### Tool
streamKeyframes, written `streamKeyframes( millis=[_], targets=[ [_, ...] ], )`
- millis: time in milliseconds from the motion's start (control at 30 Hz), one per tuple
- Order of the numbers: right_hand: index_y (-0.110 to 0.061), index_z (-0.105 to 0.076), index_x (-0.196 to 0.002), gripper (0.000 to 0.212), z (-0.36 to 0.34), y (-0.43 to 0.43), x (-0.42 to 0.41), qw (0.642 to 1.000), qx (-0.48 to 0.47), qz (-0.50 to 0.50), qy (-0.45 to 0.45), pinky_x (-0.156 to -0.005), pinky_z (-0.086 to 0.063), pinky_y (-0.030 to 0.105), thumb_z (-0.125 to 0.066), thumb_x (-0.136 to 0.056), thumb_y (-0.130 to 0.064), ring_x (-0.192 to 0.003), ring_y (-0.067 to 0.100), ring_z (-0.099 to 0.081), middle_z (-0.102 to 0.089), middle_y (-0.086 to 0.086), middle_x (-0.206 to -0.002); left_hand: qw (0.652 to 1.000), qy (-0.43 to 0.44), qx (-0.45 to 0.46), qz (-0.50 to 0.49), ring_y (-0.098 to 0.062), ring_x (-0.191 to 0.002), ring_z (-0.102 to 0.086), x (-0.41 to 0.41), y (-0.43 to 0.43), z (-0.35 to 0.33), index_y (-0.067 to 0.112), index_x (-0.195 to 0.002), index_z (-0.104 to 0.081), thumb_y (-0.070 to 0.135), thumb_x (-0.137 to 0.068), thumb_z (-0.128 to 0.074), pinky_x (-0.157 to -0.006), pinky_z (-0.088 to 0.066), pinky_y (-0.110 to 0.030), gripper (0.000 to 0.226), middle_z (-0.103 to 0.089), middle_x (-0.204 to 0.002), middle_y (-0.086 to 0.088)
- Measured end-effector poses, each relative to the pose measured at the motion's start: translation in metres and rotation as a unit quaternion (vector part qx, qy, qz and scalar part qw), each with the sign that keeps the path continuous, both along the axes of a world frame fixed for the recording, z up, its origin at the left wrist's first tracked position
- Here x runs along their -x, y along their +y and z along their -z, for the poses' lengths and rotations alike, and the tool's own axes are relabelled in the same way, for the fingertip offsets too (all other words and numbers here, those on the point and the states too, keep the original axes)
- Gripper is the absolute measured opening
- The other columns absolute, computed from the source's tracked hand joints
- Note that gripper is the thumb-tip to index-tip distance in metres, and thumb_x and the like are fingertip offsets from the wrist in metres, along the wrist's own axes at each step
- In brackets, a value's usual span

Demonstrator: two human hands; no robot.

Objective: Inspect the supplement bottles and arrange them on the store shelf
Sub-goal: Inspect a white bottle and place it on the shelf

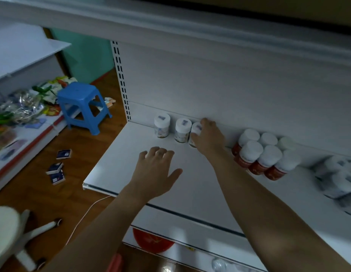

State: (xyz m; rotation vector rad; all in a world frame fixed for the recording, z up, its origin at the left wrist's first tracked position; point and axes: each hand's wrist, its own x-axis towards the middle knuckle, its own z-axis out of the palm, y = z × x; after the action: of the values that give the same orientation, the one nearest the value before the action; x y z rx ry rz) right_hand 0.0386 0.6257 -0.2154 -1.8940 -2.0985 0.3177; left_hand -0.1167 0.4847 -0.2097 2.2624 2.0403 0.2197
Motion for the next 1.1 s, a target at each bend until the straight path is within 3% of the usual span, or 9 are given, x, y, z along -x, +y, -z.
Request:
streamKeyframes(
  millis=[267,400,567,733,833,900,1000,1100],
  targets=[
    [-0.018,-0.050,-0.130,0.048,-0.011,-0.059,-0.027,0.995,-0.009,0.001,0.097,-0.076,-0.041,0.030,-0.066,-0.087,-0.032,-0.104,0.030,-0.057,-0.053,0.010,-0.120,1.000,0.019,-0.012,0.009,-0.026,-0.141,-0.031,-0.018,-0.012,-0.007,0.020,-0.142,-0.042,0.059,-0.095,-0.037,-0.113,-0.025,-0.045,0.061,-0.046,-0.146,-0.004],
    [-0.023,-0.054,-0.129,0.051,-0.030,-0.113,-0.057,0.979,0.011,-0.026,0.201,-0.086,-0.043,0.026,-0.074,-0.082,-0.031,-0.107,0.018,-0.057,-0.058,0.000,-0.121,1.000,-0.002,-0.014,-0.002,-0.025,-0.144,-0.026,-0.044,-0.035,-0.018,0.022,-0.145,-0.035,0.061,-0.095,-0.036,-0.116,-0.020,-0.045,0.064,-0.041,-0.150,-0.001],
    [-0.032,-0.058,-0.122,0.048,-0.065,-0.178,-0.097,0.921,0.064,-0.058,0.379,-0.076,-0.050,0.010,-0.080,-0.079,-0.027,-0.095,-0.009,-0.061,-0.062,-0.023,-0.111,0.994,-0.088,-0.067,0.015,-0.030,-0.123,-0.054,-0.084,-0.081,-0.026,0.014,-0.133,-0.053,0.064,-0.082,-0.042,-0.101,-0.042,-0.050,0.073,-0.063,-0.125,-0.005],
    [-0.032,-0.060,-0.117,0.052,-0.067,-0.222,-0.134,0.832,0.128,-0.033,0.539,-0.079,-0.054,0.026,-0.082,-0.075,-0.013,-0.099,0.008,-0.068,-0.071,-0.009,-0.111,0.969,-0.234,-0.069,0.039,-0.010,-0.110,-0.055,-0.121,-0.126,-0.038,0.023,-0.144,-0.038,0.061,-0.079,-0.054,-0.091,-0.048,-0.033,0.078,-0.058,-0.125,0.008],
    [-0.027,-0.059,-0.115,0.051,-0.061,-0.238,-0.152,0.797,0.150,-0.031,0.584,-0.071,-0.054,0.022,-0.077,-0.068,-0.018,-0.091,0.012,-0.071,-0.075,-0.004,-0.103,0.943,-0.325,-0.034,0.057,0.014,-0.113,-0.045,-0.139,-0.148,-0.042,0.046,-0.146,-0.018,0.056,-0.075,-0.068,-0.092,-0.041,-0.008,0.088,-0.042,-0.126,0.037],
    [-0.021,-0.060,-0.113,0.047,-0.059,-0.244,-0.160,0.788,0.168,-0.037,0.591,-0.064,-0.053,0.018,-0.072,-0.067,-0.020,-0.081,0.009,-0.071,-0.076,-0.006,-0.093,0.935,-0.350,-0.020,0.059,0.026,-0.113,-0.036,-0.149,-0.156,-0.041,0.050,-0.143,-0.006,0.045,-0.071,-0.081,-0.090,-0.033,0.003,0.104,-0.032,-0.125,0.044],
    [-0.016,-0.063,-0.106,0.039,-0.058,-0.250,-0.167,0.789,0.170,-0.048,0.588,-0.060,-0.051,0.015,-0.070,-0.068,-0.023,-0.074,0.006,-0.069,-0.075,-0.006,-0.084,0.937,-0.341,-0.018,0.071,0.024,-0.114,-0.037,-0.158,-0.164,-0.039,0.038,-0.148,-0.007,0.037,-0.066,-0.087,-0.086,-0.033,0.004,0.115,-0.034,-0.127,0.035],
    [-0.016,-0.067,-0.107,0.035,-0.061,-0.256,-0.171,0.780,0.164,-0.061,0.601,-0.063,-0.052,0.017,-0.069,-0.073,-0.024,-0.079,0.009,-0.071,-0.075,-0.002,-0.090,0.935,-0.347,-0.021,0.072,0.008,-0.109,-0.049,-0.160,-0.175,-0.045,0.046,-0.146,-0.008,0.041,-0.068,-0.084,-0.083,-0.044,-0.005,0.109,-0.035,-0.129,0.032]
  ],
)
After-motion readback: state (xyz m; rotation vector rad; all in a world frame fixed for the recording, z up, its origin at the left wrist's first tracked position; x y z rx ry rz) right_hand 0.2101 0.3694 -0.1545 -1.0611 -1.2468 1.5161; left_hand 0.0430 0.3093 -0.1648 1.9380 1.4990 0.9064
